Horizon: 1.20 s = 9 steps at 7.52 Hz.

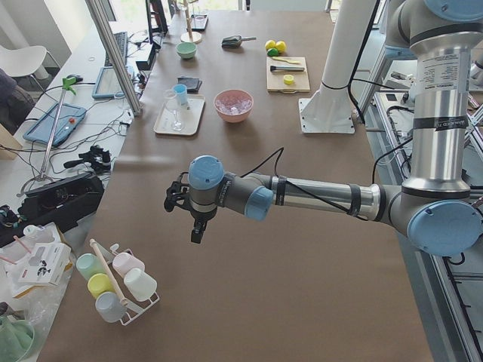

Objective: Put ice in cup with scoop

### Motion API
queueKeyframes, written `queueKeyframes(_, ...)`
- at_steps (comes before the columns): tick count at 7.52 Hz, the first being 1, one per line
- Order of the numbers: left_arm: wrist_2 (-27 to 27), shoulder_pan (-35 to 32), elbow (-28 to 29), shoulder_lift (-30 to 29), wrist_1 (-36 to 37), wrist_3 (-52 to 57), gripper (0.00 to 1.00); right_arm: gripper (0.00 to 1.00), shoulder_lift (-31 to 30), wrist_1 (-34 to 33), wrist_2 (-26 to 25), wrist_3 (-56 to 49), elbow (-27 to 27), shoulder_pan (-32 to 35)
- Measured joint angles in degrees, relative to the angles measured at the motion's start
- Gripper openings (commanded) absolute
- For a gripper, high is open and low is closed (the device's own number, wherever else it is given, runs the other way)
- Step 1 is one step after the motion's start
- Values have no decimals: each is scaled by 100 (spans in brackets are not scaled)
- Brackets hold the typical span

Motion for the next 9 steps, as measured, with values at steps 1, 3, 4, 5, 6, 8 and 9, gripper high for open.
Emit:
queueKeyframes(1,-1,12,-12,15,0,-4,99,100,-8,0,-1,-4,-4,20)
queueKeyframes(3,0,25,-7,14,3,-6,99,100,5,0,-47,18,-4,46)
queueKeyframes(4,4,27,1,2,2,-6,99,100,3,0,-49,26,16,50)
queueKeyframes(5,7,28,16,-9,4,-6,99,100,-8,0,-32,34,24,61)
queueKeyframes(6,8,29,21,-19,3,-6,99,100,-13,0,-21,42,21,75)
queueKeyframes(8,9,34,21,-30,1,-6,99,100,-60,1,-2,359,185,78)
queueKeyframes(9,9,35,21,-34,0,-6,99,99,-145,22,11,623,342,76)
